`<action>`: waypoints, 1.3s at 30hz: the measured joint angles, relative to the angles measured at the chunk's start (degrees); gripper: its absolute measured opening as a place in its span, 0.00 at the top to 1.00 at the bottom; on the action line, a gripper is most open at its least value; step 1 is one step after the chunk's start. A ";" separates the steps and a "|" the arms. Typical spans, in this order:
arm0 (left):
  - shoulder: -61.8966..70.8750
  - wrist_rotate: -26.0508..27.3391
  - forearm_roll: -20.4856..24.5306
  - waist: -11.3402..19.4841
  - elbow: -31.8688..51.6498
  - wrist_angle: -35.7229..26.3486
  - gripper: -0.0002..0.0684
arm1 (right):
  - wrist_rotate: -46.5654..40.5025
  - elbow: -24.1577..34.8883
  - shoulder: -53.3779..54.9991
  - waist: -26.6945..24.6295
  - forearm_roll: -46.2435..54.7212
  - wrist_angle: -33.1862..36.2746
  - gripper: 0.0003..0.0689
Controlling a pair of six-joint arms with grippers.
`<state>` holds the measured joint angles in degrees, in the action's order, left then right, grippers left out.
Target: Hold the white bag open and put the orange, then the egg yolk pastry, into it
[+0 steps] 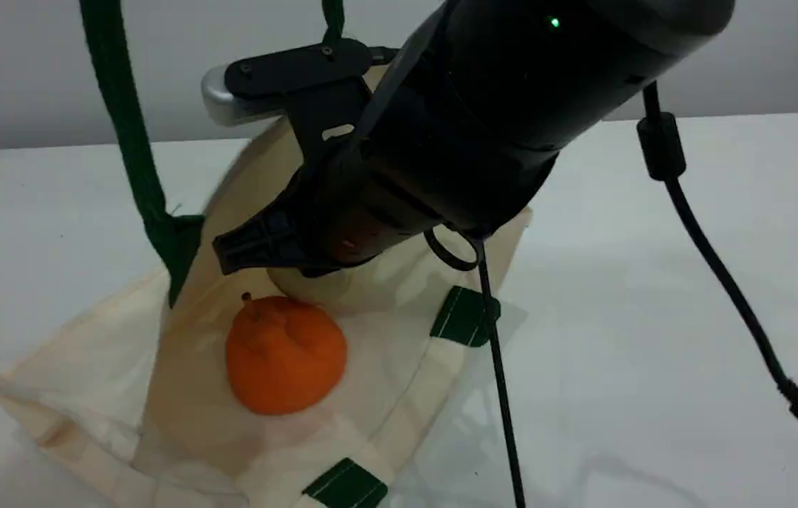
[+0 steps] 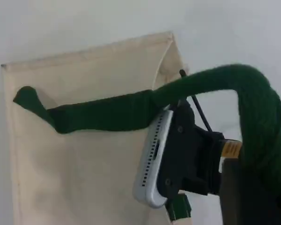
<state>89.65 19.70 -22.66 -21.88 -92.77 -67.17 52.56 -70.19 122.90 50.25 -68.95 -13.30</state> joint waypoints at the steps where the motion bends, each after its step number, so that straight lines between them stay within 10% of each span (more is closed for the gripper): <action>1: 0.00 0.00 0.00 0.00 0.00 0.00 0.87 | 0.00 -0.04 0.00 0.00 0.00 0.30 0.89; 13: 0.00 0.83 0.14 0.00 0.00 0.07 0.87 | 2.61 0.09 -1.65 0.00 0.18 4.77 0.36; 39: 0.00 0.95 1.86 0.00 0.04 1.51 0.87 | 5.59 22.49 -31.20 -11.55 1.84 24.19 0.33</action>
<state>89.65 20.65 -20.80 -21.88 -92.73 -65.66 58.15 -47.70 91.70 38.70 -67.12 10.88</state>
